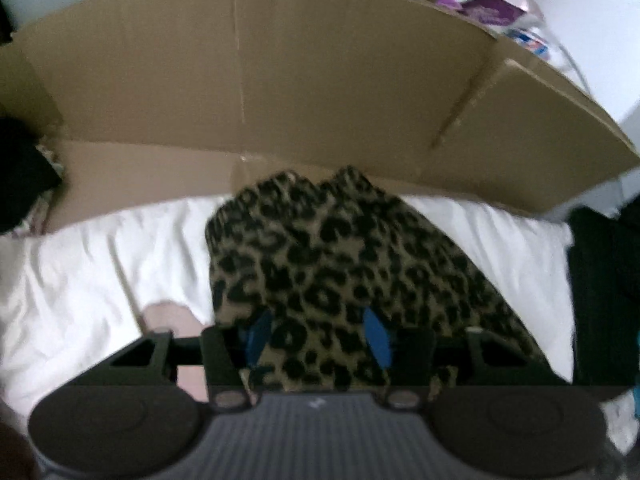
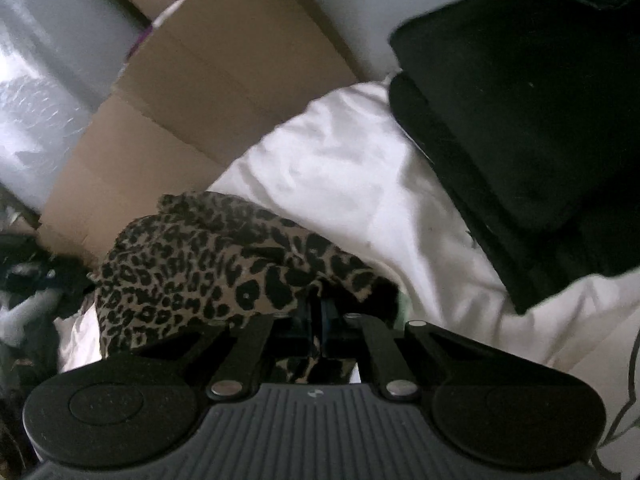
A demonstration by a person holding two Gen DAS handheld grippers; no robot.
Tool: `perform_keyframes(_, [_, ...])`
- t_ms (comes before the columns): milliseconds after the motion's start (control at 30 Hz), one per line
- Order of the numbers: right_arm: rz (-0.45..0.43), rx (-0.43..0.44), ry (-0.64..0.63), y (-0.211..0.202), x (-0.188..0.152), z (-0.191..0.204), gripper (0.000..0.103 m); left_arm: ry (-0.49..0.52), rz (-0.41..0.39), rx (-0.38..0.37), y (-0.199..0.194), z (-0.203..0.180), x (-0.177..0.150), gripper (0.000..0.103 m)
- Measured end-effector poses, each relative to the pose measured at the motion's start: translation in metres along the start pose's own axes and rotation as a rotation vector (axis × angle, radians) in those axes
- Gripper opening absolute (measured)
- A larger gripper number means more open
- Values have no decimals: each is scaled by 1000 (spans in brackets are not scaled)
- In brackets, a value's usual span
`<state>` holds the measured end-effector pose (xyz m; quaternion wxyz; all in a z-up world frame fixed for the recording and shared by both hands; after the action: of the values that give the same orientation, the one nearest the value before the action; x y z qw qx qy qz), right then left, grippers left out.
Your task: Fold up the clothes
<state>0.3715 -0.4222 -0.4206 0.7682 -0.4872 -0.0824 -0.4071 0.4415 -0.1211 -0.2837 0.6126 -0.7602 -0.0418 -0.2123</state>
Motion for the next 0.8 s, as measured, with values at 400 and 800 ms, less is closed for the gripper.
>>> perform_keyframes(400, [-43,43,-16,-19,1,-1,1,-74,-56,-12,33,-35,47,40])
perform_keyframes(800, [-26,54,-19,-18,1,-2,1,-162,-24,14,84,-49,60,40])
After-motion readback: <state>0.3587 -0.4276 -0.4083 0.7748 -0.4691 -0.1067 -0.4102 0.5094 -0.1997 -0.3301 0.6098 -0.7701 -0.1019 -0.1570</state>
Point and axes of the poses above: each gripper's, at about its wrist camera, not at the fingertips, and y roughly the way its jaws point, z to its left, x to its top, the point moved 1 cm from there along y, roughly the way its jaws point, and after that the axes turned 2 degrees about -x, right-handed, at the moved point
